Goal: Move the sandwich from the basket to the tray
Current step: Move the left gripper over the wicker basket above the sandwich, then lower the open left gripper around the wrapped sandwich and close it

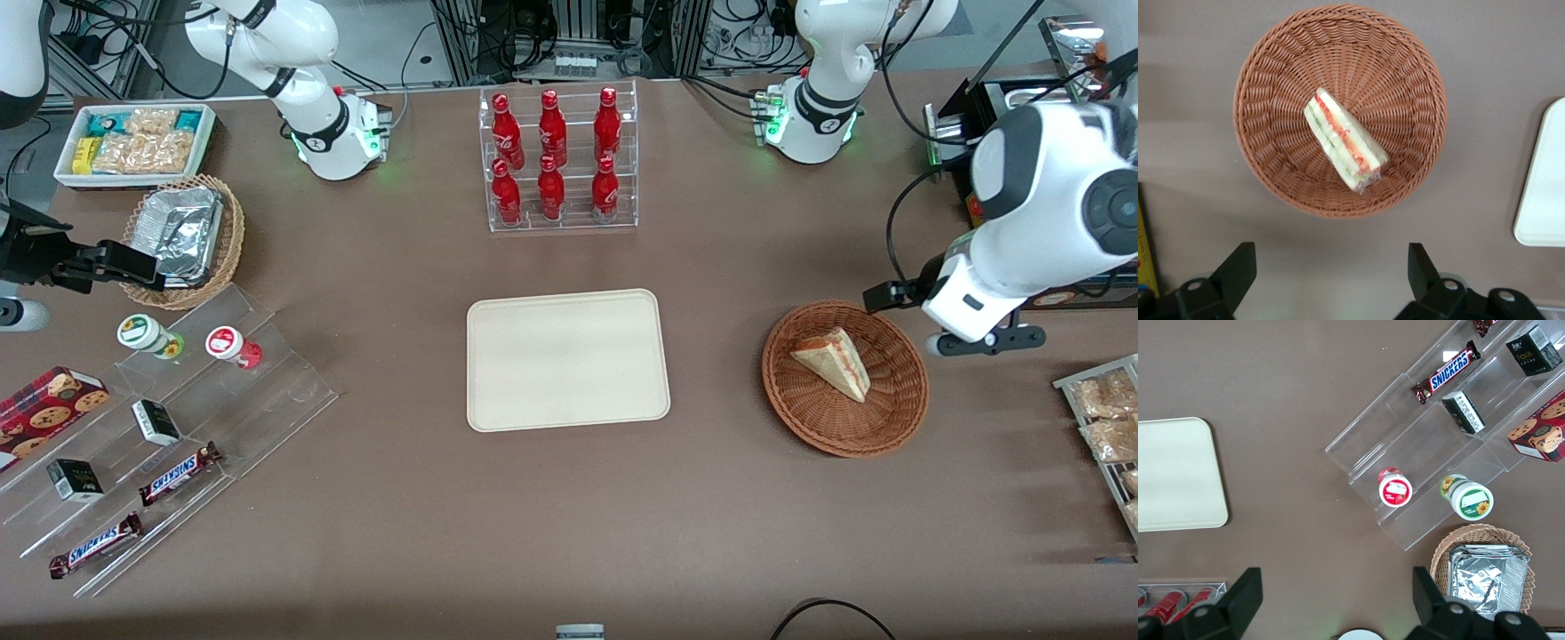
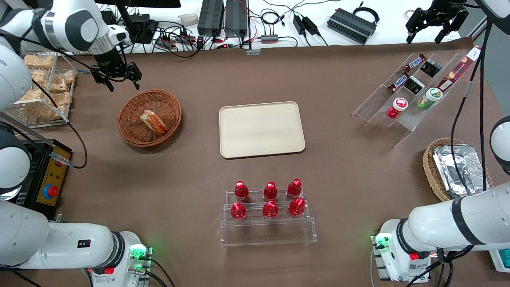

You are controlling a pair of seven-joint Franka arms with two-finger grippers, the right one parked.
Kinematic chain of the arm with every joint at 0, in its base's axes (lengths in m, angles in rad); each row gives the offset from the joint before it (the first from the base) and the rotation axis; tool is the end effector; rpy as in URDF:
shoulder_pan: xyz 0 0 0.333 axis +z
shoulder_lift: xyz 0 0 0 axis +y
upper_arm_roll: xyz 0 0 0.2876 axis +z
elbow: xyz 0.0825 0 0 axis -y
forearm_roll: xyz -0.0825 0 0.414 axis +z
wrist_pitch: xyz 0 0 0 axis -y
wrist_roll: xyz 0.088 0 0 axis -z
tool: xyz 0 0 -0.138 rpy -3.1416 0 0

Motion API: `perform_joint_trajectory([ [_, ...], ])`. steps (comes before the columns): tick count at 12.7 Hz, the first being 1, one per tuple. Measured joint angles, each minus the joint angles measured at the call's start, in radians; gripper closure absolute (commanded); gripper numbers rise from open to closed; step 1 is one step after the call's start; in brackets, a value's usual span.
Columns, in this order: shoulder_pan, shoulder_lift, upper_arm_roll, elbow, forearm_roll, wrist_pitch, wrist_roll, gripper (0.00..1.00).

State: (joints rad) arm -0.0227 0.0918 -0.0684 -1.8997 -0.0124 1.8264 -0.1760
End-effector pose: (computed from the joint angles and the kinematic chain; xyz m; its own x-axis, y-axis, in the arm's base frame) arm 0.5817 -0.0541 0.3676 0.9824 0.0884 -0.1647 0.0877 -0.9961 -0.0114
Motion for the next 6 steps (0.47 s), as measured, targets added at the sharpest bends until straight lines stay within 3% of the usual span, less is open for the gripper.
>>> perform_joint_trajectory([
  [4, 0.0, 0.048, 0.001, -0.088, 0.0, 0.15, -0.069, 0.0],
  [6, 0.0, 0.07, 0.002, -0.104, -0.002, 0.195, -0.191, 0.0],
])
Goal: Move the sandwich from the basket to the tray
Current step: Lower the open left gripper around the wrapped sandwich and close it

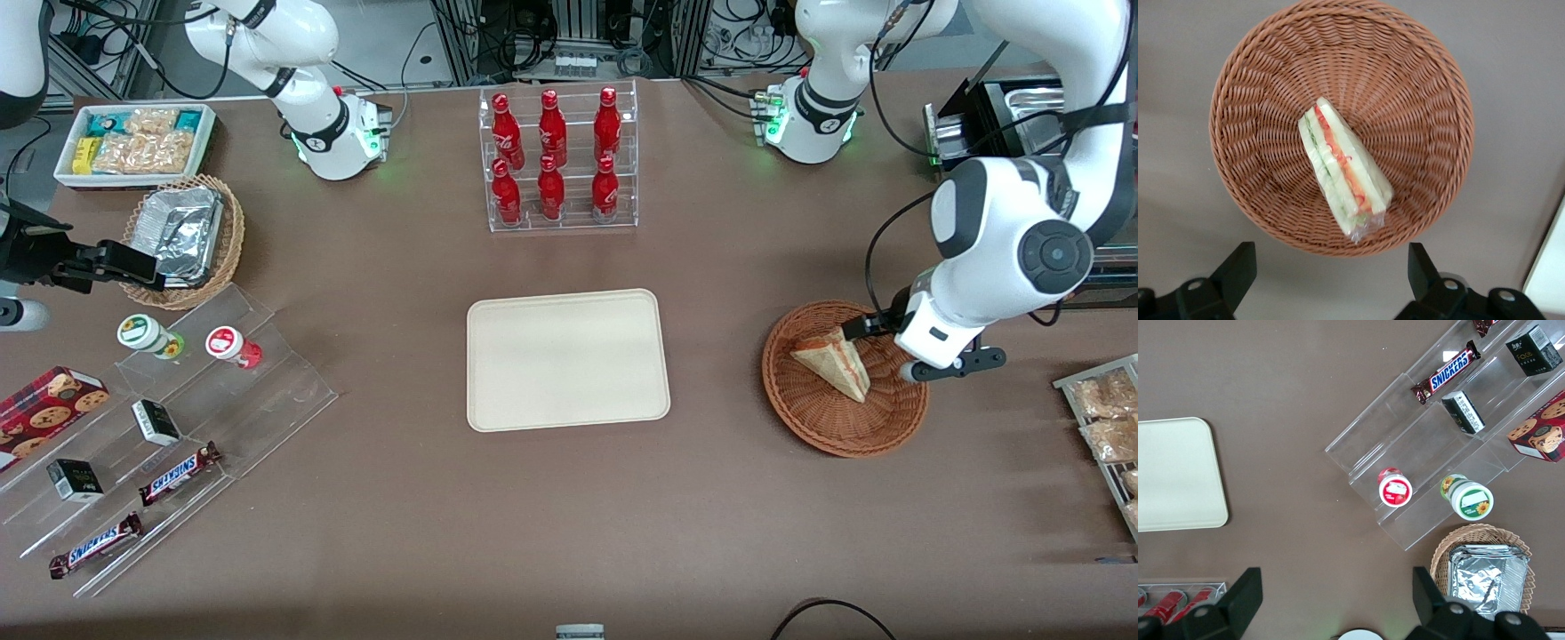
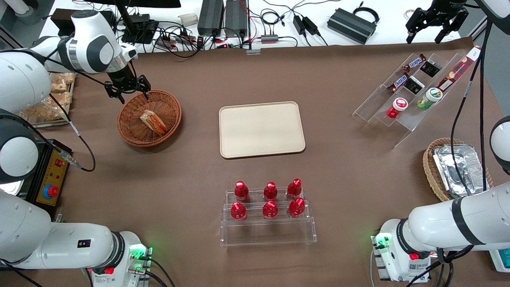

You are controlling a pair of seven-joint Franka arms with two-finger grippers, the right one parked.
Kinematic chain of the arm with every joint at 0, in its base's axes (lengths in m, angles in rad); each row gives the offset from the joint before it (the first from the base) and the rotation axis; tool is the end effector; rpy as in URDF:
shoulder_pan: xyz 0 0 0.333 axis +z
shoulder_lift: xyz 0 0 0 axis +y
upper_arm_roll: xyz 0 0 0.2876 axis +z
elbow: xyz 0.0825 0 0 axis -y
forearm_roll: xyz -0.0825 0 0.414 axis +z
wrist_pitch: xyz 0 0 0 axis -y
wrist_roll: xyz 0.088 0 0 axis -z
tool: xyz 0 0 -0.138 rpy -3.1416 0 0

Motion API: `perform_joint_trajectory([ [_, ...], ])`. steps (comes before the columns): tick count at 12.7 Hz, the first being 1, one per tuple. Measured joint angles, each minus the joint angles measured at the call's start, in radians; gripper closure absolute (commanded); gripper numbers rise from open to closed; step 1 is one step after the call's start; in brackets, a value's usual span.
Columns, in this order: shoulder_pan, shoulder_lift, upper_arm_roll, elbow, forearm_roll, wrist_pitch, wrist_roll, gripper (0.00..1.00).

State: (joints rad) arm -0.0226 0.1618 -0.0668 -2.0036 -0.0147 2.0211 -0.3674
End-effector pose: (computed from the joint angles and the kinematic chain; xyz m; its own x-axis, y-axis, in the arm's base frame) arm 0.5817 -0.0534 0.2910 0.9492 0.2808 -0.1422 0.2794 -0.9597 -0.0302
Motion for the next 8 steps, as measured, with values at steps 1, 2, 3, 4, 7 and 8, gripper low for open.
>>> perform_joint_trajectory([
  [1, 0.0, 0.006, 0.0, -0.004, -0.001, 0.017, -0.09, 0.0],
  [2, 0.0, 0.011, 0.0, -0.008, -0.001, 0.034, -0.182, 0.0],
  [3, -0.001, 0.014, 0.0, -0.016, -0.001, 0.058, -0.258, 0.0],
  [4, -0.001, 0.016, 0.0, -0.033, -0.001, 0.096, -0.328, 0.0],
  [7, -0.002, 0.033, 0.0, -0.071, -0.002, 0.174, -0.496, 0.0],
  [8, -0.002, 0.041, -0.001, -0.078, -0.002, 0.189, -0.542, 0.0],
])
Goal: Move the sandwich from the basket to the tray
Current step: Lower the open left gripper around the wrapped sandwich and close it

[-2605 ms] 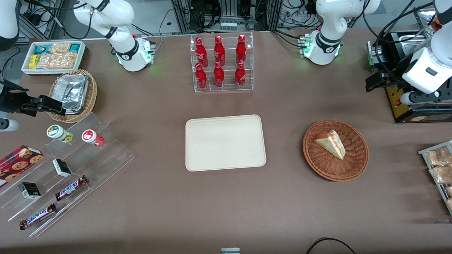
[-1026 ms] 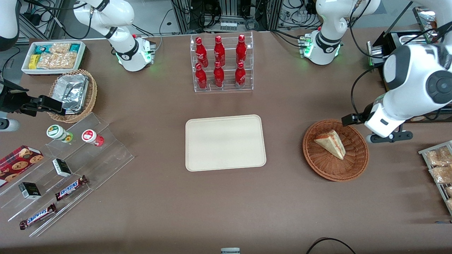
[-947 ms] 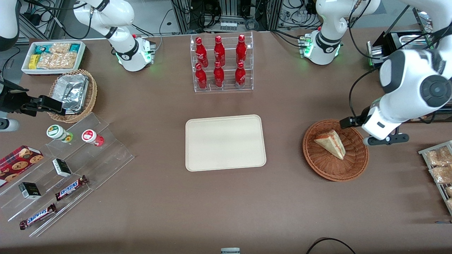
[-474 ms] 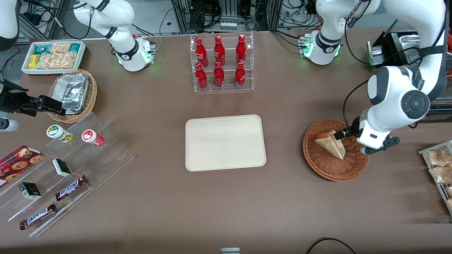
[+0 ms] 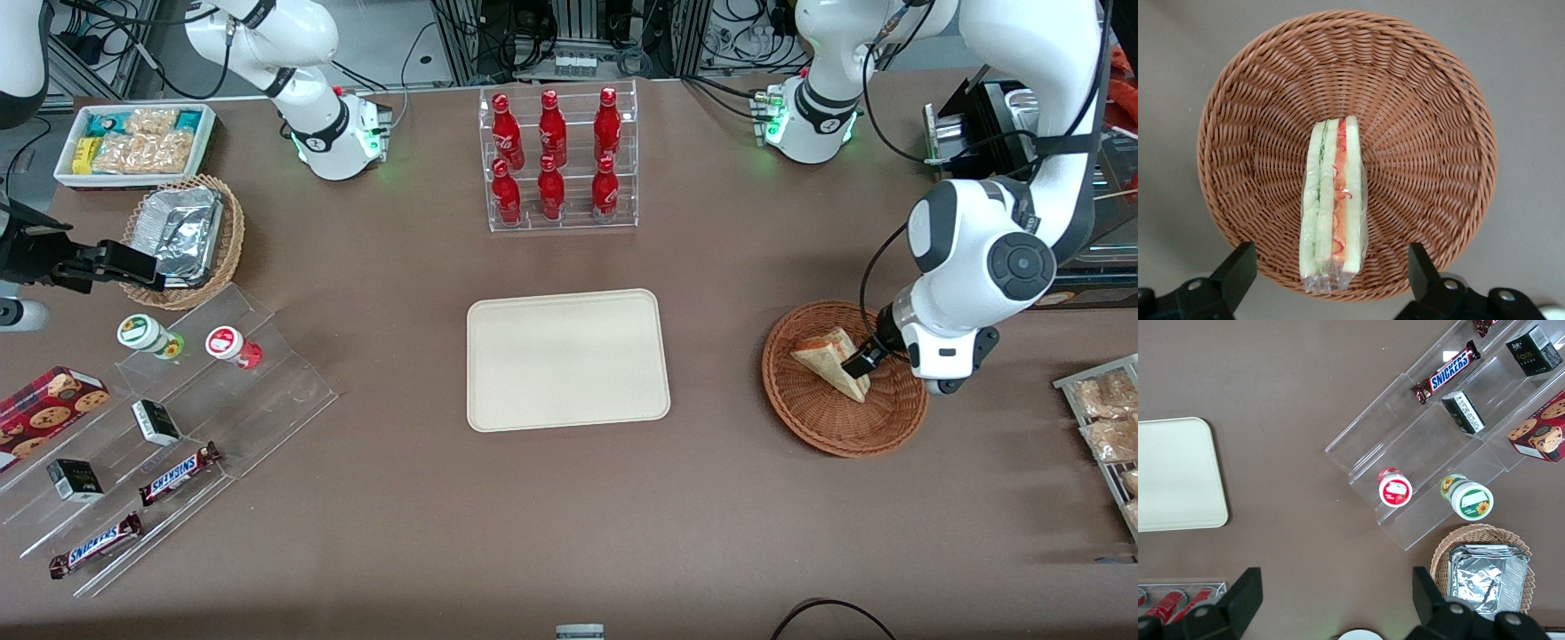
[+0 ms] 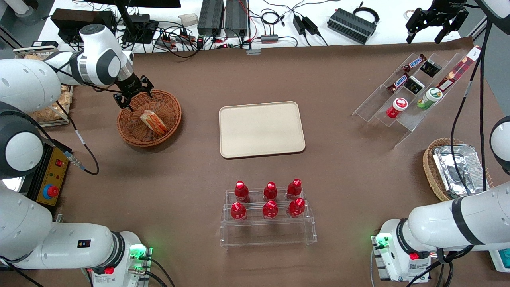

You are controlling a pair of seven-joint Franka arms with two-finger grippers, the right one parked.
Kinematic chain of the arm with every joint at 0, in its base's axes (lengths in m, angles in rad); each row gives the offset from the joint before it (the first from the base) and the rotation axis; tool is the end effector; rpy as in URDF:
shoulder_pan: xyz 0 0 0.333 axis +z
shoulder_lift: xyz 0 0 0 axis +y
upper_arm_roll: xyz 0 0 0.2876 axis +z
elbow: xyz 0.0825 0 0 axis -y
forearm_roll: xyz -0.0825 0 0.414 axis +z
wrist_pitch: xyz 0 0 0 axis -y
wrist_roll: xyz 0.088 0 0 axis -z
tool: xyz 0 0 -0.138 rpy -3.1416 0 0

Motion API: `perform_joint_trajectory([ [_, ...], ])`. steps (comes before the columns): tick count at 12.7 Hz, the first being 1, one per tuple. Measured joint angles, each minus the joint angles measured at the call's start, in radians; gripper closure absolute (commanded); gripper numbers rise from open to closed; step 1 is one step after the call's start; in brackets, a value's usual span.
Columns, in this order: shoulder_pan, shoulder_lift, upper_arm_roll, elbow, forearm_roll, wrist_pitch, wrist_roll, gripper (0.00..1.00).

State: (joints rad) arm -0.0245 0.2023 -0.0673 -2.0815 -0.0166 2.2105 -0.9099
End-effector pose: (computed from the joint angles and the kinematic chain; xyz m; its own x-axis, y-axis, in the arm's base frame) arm 0.5808 -0.0548 0.2460 0.6729 0.7368 -0.0654 0.7359 -0.6758 -0.0416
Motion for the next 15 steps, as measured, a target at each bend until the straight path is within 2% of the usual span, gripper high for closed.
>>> perform_joint_trajectory([
  [5, -0.007, 0.008, 0.0, -0.1, 0.0, 0.146, -0.101, 0.0],
  [15, -0.016, 0.03, -0.005, -0.158, -0.001, 0.235, -0.161, 0.01],
])
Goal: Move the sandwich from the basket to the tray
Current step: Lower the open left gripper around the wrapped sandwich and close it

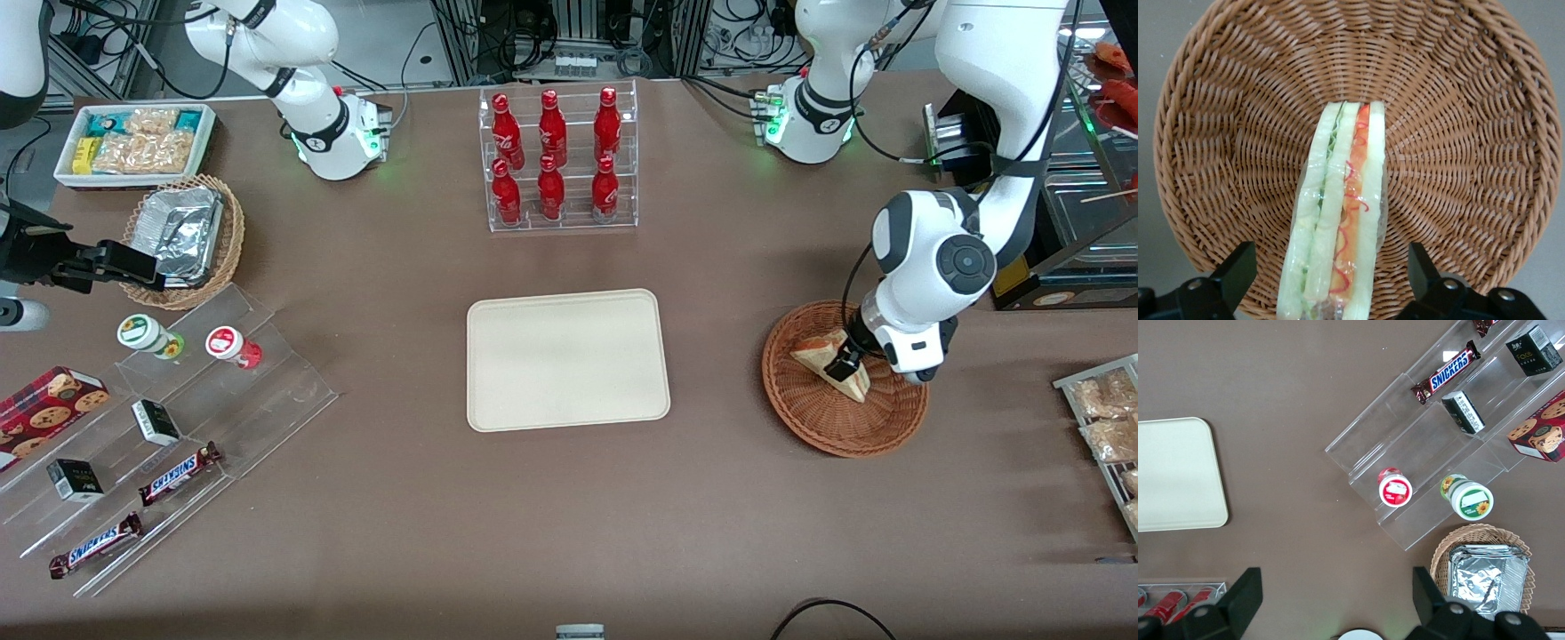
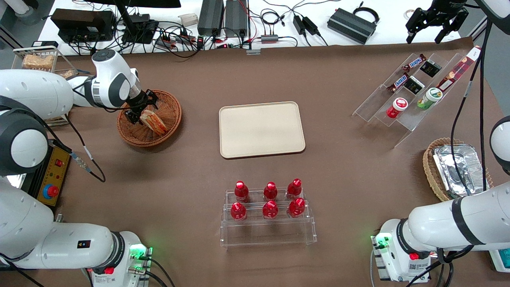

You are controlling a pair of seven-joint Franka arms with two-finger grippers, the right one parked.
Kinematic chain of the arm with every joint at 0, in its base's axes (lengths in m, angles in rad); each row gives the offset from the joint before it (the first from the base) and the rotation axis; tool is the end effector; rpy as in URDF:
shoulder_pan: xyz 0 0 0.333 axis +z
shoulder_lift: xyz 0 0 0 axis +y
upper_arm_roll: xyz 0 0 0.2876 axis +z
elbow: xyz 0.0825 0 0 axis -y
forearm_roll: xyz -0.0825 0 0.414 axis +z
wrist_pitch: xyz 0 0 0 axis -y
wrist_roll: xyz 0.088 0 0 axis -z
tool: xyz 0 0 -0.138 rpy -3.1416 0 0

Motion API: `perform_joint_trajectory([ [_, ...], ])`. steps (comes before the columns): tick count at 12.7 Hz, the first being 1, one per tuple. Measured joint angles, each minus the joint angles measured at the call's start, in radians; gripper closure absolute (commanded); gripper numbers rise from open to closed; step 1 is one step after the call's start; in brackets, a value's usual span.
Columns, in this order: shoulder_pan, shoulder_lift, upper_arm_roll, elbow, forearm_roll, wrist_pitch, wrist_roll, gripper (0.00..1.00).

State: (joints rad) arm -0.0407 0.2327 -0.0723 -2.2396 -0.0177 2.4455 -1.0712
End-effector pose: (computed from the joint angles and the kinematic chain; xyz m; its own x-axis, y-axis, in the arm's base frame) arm 0.5488 -0.0641 0.1804 0.5617 0.8265 -0.0370 0.8268 -0.5624 -0.0100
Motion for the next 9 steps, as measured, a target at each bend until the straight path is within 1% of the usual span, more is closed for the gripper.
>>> perform_joint_trajectory([
  [1, -0.003, 0.003, 0.0, -0.002, 0.0, 0.0, -0.002, 0.07],
  [2, -0.006, 0.006, 0.0, -0.006, 0.0, 0.0, -0.003, 0.24],
  [3, -0.01, 0.008, 0.0, -0.009, 0.0, 0.0, -0.005, 0.52],
  [4, -0.014, 0.011, -0.001, -0.01, 0.0, 0.001, -0.01, 0.77],
  [5, -0.017, 0.013, -0.001, -0.011, 0.0, 0.001, -0.012, 0.98],
  [6, -0.019, 0.016, -0.001, -0.012, 0.0, 0.001, -0.013, 1.0],
  [9, -0.02, 0.014, -0.001, -0.011, 0.0, -0.006, -0.007, 1.0],
])
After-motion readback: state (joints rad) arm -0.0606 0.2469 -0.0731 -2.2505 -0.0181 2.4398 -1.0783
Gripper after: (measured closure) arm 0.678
